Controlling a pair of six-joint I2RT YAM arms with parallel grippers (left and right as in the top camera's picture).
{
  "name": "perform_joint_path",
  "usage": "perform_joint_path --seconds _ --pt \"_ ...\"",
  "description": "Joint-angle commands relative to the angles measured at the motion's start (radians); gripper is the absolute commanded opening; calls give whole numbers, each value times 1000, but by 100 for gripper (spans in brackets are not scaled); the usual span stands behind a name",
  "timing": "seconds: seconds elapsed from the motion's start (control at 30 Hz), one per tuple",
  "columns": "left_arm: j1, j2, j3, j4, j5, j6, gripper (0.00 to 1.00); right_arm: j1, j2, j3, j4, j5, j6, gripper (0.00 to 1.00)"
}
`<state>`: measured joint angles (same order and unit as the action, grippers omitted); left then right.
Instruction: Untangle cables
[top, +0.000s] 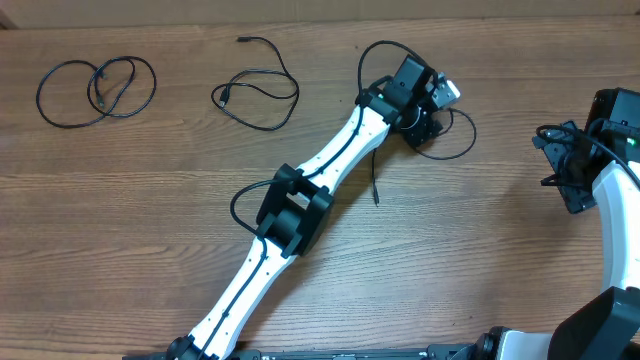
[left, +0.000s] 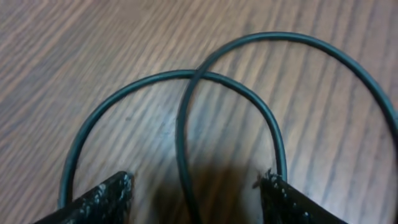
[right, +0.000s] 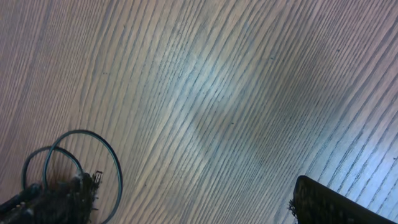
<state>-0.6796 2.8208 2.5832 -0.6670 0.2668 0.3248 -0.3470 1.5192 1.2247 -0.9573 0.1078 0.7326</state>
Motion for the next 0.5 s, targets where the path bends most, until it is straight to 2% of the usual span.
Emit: perform_joint_path --seconds 0.0,0.27,0.47 --pt "-22 49 -14 -26 19 46 75 -1 -5 18 5 3 3 100" --pt "-11 17 46 -56 15 35 94 -1 -5 18 5 3 3 100" --pt "-15 -2 51 -85 46 34 100 -1 -5 18 5 3 3 100"
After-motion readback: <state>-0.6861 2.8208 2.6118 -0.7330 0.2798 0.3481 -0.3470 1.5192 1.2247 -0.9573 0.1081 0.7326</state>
